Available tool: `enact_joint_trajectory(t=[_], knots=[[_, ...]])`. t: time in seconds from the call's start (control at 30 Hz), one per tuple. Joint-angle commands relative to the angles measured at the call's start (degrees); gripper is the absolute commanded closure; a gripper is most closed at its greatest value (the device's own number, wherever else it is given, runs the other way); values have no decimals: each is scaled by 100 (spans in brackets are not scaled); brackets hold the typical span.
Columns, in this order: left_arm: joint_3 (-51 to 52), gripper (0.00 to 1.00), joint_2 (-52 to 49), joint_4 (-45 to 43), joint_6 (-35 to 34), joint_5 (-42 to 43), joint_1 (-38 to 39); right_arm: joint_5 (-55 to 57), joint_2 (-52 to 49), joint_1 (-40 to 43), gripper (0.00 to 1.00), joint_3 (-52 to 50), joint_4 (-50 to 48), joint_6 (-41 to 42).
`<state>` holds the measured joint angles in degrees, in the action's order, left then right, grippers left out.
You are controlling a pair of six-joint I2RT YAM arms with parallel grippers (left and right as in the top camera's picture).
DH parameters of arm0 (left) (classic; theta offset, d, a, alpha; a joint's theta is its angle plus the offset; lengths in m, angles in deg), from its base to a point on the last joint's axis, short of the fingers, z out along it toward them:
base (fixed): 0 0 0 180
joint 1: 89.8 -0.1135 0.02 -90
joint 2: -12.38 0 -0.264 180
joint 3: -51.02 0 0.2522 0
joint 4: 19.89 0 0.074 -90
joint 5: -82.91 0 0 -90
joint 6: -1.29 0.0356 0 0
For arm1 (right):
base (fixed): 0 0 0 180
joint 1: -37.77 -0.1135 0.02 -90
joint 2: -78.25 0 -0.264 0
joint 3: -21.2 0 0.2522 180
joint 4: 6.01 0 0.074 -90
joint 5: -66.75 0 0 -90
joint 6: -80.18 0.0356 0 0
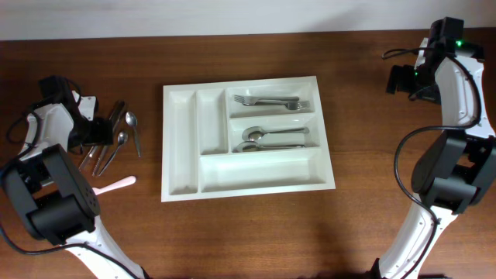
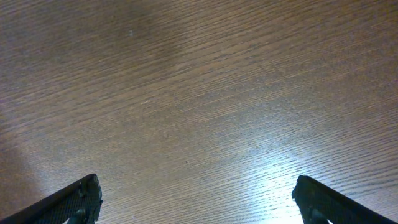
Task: Pack container
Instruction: 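Close the left gripper on the silver tongs and lift them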
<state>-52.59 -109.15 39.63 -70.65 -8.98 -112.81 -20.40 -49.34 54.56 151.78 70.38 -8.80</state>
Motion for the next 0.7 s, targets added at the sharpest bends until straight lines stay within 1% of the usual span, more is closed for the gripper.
enact_joint_trajectory(t=[0.0, 0.23, 0.37, 0.53, 0.57, 0.6, 0.63, 0.67], knots=[[-96, 15, -76, -85, 87, 87, -4, -31, 219, 11, 1, 98, 0, -37], [-96, 16, -313, -118, 87, 87, -4, -31, 219, 11, 1, 98, 0, -37], [-96, 16, -492, -94, 85, 240, -4, -31, 219, 11, 1, 98, 0, -35], [-96, 16, -520, -105, 87, 280, -4, -31, 219, 11, 1, 98, 0, -35], [-96, 20, -520, -109, 87, 280, -4, -31, 219, 11, 1, 98, 0, -35], [-96, 25, -520, -107, 85, 280, -4, -31, 219, 11, 1, 98, 0, -35], [-96, 33, -520, -105, 85, 280, -4, -31, 219, 11, 1, 98, 0, -35], [-96, 47, -520, -105, 79, 280, -4, -31, 219, 11, 1, 98, 0, -35]])
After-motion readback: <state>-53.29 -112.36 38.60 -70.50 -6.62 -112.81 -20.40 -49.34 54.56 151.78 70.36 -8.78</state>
